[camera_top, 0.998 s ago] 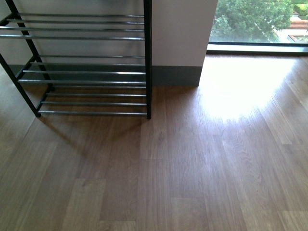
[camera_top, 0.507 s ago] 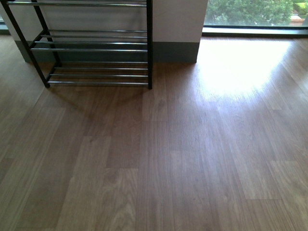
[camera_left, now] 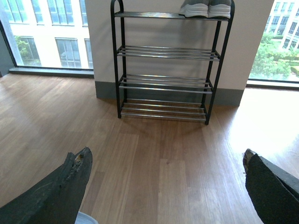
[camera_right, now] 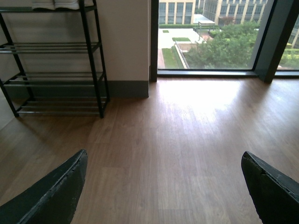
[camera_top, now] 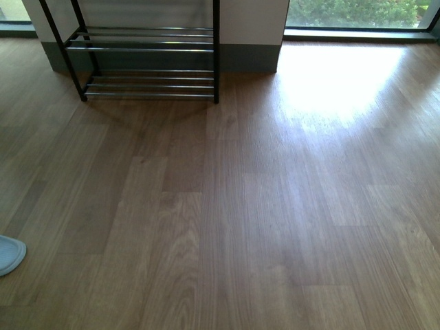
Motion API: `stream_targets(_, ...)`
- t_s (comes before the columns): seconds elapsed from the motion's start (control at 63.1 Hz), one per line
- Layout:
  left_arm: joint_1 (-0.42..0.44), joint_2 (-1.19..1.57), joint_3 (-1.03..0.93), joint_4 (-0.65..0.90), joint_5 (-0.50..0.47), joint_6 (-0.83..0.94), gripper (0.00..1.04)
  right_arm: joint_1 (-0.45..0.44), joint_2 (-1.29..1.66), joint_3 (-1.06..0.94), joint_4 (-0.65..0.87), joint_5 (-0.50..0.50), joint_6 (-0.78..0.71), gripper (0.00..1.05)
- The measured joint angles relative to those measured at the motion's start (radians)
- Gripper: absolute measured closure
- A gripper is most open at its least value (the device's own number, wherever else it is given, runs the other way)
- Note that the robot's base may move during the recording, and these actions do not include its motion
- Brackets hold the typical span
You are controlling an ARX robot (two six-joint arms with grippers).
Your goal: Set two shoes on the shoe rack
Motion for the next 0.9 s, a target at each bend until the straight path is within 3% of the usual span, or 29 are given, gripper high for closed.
stream_targets(0.903,0.000,0.000,0.000,0.000,0.001,0.000,0.09,0.000,0.000,0.000,0.000,0.001,0.000,0.09)
